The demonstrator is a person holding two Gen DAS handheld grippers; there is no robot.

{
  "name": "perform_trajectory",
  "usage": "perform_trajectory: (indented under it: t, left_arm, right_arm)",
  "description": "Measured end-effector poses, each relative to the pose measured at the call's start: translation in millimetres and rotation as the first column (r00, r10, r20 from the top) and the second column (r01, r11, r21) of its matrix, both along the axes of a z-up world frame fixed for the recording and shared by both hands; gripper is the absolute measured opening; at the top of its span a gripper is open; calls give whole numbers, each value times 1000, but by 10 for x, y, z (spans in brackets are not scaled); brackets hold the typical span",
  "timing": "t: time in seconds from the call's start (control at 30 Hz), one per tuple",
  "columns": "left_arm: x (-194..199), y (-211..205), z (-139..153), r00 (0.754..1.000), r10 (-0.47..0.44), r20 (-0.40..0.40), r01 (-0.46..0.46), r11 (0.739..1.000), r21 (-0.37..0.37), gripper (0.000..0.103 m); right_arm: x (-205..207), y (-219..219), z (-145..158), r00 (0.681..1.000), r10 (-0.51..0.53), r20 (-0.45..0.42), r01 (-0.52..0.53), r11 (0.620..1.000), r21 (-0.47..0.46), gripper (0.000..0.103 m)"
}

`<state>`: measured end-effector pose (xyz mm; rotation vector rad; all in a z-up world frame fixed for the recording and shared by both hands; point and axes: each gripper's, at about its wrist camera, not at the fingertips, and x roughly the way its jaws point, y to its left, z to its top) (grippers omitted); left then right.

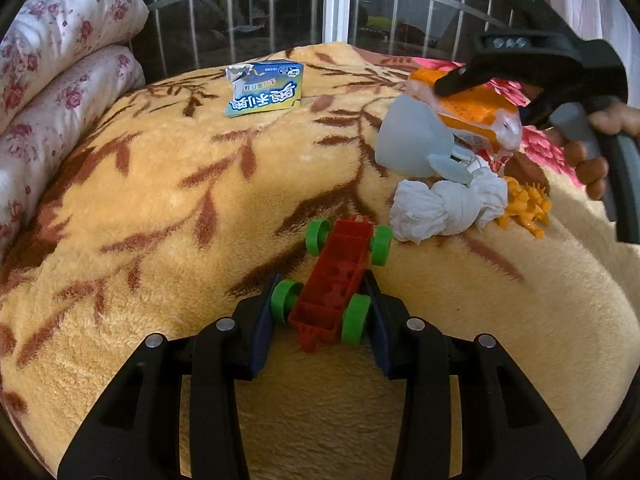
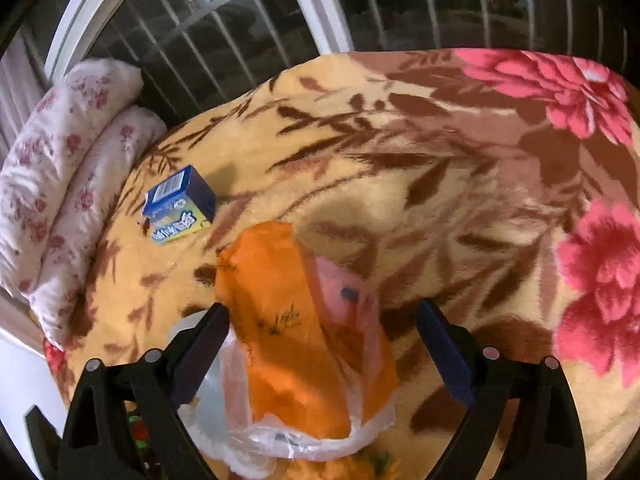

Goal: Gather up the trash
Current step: 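Grasp the orange plastic bag with the right tool while the left tool holds the toy car, then drop the toy car into the orange bucket with the left tool while the right drops the bag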

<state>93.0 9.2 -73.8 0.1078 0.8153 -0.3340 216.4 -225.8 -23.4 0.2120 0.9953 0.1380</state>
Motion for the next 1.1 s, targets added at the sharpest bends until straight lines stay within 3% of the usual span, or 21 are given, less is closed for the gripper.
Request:
perform_trajectory:
  t: [0.03,0.07,0.13,0.23,0.37,0.53,0.83,0.97,1.1]
  left_arm:
    - [1,1,1,1000,0,0,0,1000,0,40]
    - [1,1,2,1000,0,0,0,1000,1,40]
    - [2,-1,3,1000,0,2,0,1000,4,40]
    - [-5,0,8,1000,2,8,-3,1000,8,40]
    - [-37,9,46,1000,3,24,-3,1000,8,40]
    - [-255,-5,212,998,4,61,-6,999,33,40]
    - [-1256,-58,615,990,-72,118,75,997,-24,40]
    - [-1694,-116,567,988,-127,88,130,991,-30,40]
    - [-2075,-187,376,983,-175,60,175,984,12,40]
  right_arm:
    - [-13,29,11,1000,9,15,-9,1000,-13,52]
    - [-29,55,24,1000,18,18,-18,1000,-22,39]
    - [-143,74,100,999,12,48,-10,999,-33,27]
    - [-363,62,337,991,3,132,8,996,-85,25]
    - [-800,-48,717,970,-3,244,10,999,-31,25]
    - [-1712,-121,997,945,56,322,-62,998,8,25]
    - [-3375,-114,832,932,84,353,-78,996,-30,26]
    - [-3967,14,644,926,143,349,-126,990,-70,26]
    - [-4279,133,387,936,185,300,-159,981,-112,27]
